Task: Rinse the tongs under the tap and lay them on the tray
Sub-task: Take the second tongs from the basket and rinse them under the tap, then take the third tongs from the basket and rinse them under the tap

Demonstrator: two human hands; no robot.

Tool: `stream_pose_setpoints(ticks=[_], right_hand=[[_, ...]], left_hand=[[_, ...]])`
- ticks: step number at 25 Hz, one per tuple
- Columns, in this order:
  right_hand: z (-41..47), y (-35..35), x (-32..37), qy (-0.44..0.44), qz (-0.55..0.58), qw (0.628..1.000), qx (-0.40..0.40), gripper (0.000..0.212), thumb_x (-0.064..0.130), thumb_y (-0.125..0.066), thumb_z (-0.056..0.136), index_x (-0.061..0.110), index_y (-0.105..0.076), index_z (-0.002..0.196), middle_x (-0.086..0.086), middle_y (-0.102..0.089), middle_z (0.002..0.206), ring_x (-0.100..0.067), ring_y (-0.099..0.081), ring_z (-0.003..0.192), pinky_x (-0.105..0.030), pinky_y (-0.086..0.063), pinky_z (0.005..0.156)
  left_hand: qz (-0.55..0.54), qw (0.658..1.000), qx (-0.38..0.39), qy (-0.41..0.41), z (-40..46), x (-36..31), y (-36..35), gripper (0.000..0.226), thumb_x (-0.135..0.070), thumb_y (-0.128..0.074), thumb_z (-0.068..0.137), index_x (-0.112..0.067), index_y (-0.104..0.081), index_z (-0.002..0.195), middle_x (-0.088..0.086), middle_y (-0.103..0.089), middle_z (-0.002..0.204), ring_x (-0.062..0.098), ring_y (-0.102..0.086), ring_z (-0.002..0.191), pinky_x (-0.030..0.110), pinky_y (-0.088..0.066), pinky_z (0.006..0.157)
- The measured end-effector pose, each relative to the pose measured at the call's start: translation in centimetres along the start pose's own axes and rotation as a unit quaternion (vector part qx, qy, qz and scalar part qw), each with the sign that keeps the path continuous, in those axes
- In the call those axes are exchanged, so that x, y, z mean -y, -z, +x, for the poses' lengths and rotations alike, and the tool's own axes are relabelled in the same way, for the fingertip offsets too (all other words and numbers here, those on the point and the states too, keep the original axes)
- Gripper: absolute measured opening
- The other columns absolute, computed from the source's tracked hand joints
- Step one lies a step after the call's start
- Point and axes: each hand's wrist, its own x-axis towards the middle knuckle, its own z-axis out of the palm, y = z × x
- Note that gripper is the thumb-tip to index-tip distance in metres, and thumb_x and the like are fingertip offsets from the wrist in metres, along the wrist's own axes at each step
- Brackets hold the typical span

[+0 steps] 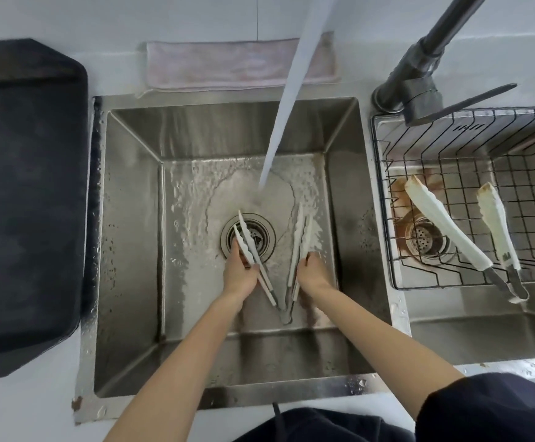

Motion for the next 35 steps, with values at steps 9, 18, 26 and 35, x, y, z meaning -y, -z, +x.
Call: stream_pose_setpoints(ticks=[9,18,26,35], right_hand=[[-0.2,-0.3,0.0,0.025,-0.034,0.999,-0.008,0.033,0.022,-0.04,0.096,0.005,-0.049,0.124,-0.018,-0.053,0.127,-0.033,-0.057,0.107,-0.035,-0.045,0.086],[-3.8,1.9,1.3,0.105,-0.096,0.99,0.006,0.057,0.02,-0.046,0.09,0.008,-0.027,0.143,-0.016,-0.04,0.141,-0.033,-0.042,0.128,-0.047,-0.037,0.106],[-8.2,6.2,1.8,0.239,-0.191,0.951,-0.036,0.061,0.025,-0.046,0.09,0.018,-0.025,0.147,-0.003,-0.027,0.155,-0.026,-0.022,0.142,-0.045,-0.021,0.114],[-12.4,13.3,0.6,0.353,-0.177,0.904,-0.163,0.056,0.026,-0.045,0.092,0.016,-0.031,0.145,-0.004,-0.032,0.153,-0.024,-0.023,0.143,-0.043,-0.014,0.117]], left_hand=[[-0.048,0.998,-0.012,0.047,0.7,0.4,-0.2,0.056,-0.004,-0.052,0.088,-0.022,-0.038,0.139,0.013,-0.059,0.122,0.03,-0.058,0.111,0.045,-0.048,0.098],[0.012,1.0,0.016,-0.004,-1.6,-1.9,2.0,0.053,-0.012,-0.047,0.092,-0.015,-0.031,0.143,0.009,-0.045,0.14,0.017,-0.052,0.108,0.024,-0.042,0.086],[0.208,0.962,0.043,-0.172,-6.1,-6.0,3.0,0.056,-0.014,-0.05,0.089,-0.013,-0.032,0.143,0.009,-0.038,0.148,0.023,-0.036,0.135,0.021,-0.03,0.103],[0.372,0.88,0.004,-0.296,-10.4,-10.7,0.5,0.066,-0.029,-0.051,0.089,-0.015,-0.022,0.146,0.008,-0.027,0.154,0.024,-0.028,0.141,0.035,-0.026,0.113]])
